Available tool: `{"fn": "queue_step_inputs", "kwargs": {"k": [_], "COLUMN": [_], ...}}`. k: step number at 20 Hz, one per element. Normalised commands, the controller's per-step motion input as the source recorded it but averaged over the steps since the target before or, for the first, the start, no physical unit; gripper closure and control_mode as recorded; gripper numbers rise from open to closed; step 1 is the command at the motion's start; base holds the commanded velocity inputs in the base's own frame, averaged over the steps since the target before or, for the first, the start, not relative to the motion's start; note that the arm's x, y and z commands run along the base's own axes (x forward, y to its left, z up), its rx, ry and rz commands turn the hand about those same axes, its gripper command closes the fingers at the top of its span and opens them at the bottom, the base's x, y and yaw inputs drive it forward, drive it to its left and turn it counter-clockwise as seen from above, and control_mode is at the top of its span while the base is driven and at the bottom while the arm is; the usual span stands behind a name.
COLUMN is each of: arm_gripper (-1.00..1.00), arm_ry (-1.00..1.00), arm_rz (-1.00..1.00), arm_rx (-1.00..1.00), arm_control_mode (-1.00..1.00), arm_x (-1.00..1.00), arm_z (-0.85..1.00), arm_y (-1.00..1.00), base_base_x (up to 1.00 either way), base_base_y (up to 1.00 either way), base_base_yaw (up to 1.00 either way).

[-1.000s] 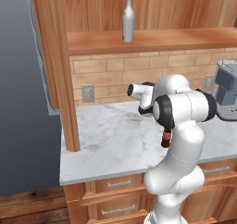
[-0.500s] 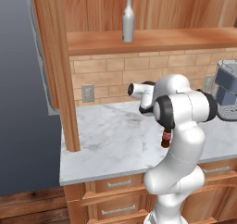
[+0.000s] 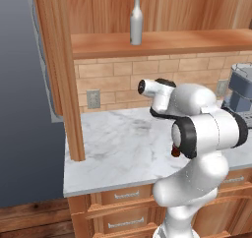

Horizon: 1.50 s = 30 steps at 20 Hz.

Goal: Sort all alcoholic drinks to one cabinet, and non-alcoholic drinks to the other.

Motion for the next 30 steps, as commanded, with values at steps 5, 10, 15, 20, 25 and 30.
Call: {"fn": "queue_step_inputs", "kwargs": {"k": [5, 10, 15, 20, 25, 30], "arm_gripper": [1.0, 1.0, 1.0, 1.0, 1.0, 1.0], "arm_ry": [-0.06, -0.01, 0.0, -0.06, -0.07, -0.02], "arm_rz": [0.03, 0.04, 0.04, 0.06, 0.08, 0.19], "arm_rx": [0.0, -0.01, -0.03, -0.02, -0.01, 0.0], "arm_control_mode": [-1.0, -1.0, -1.0, -1.0, -1.0, -1.0], "arm_x": [-0.46, -0.47, -0.58, -0.7, -0.69, -0.55], "arm_z": [0.53, 0.3, 0.11, 0.44, 0.46, 0.42], "arm_y": [0.0, 0.0, 0.0, 0.0, 0.0, 0.0], "base_base_x": [0.0, 0.0, 0.0, 0.0, 0.0, 0.0], "base_base_y": [0.0, 0.0, 0.0, 0.0, 0.0, 0.0], "base_base_yaw": [0.0, 0.0, 0.0, 0.0, 0.0, 0.0]}}
